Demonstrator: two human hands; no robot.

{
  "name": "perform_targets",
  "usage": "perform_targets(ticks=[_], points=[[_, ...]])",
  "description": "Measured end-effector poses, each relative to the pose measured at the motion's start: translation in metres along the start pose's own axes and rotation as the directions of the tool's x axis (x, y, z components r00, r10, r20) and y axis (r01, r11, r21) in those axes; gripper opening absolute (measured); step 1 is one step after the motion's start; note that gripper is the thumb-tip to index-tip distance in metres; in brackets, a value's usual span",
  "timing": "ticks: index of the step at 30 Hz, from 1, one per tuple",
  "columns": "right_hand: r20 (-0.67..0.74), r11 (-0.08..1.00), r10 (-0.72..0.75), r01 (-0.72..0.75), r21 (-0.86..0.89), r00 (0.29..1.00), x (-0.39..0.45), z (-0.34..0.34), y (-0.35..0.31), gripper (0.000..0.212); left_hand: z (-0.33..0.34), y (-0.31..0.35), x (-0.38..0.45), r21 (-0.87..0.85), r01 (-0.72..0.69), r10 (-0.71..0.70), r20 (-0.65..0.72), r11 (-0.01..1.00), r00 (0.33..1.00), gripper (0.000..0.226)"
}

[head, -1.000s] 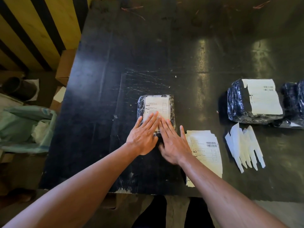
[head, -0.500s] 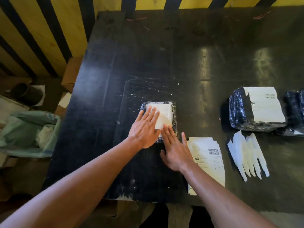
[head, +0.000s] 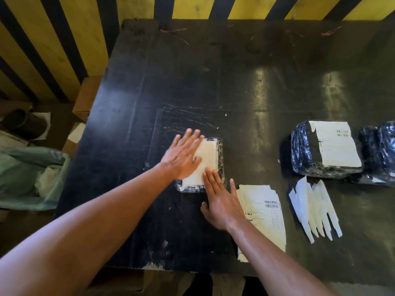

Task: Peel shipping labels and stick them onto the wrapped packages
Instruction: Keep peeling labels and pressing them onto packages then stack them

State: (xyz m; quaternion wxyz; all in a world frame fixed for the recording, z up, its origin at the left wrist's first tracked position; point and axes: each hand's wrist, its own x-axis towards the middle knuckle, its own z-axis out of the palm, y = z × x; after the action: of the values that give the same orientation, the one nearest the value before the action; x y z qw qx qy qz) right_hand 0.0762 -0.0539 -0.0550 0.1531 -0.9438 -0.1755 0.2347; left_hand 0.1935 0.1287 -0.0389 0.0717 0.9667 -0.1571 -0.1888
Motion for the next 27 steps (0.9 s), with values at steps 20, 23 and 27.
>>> perform_targets(ticks=[20,23,27], points=[[-0.328,0.871,0.243,-0.057,0.488,0.913,0.017,-0.032,0.016,0.069,0.031,-0.024,-0.03,-0.658,0.487,-0.555,0.124,0.575,0.823,0.068],[-0.125,0.737,0.454,-0.293,0.609,0.882,0.04,-0.047,0.023,0.076,0.05,-0.018,-0.057,-0.821,0.481,-0.549,0.261,0.306,0.794,0.051],[0.204,0.639,0.508,-0.525,0.562,0.837,0.074,-0.06,0.021,0.07,0.055,-0.009,-0.064,-0.892,0.434,-0.498,0.322,0.125,0.805,0.04]])
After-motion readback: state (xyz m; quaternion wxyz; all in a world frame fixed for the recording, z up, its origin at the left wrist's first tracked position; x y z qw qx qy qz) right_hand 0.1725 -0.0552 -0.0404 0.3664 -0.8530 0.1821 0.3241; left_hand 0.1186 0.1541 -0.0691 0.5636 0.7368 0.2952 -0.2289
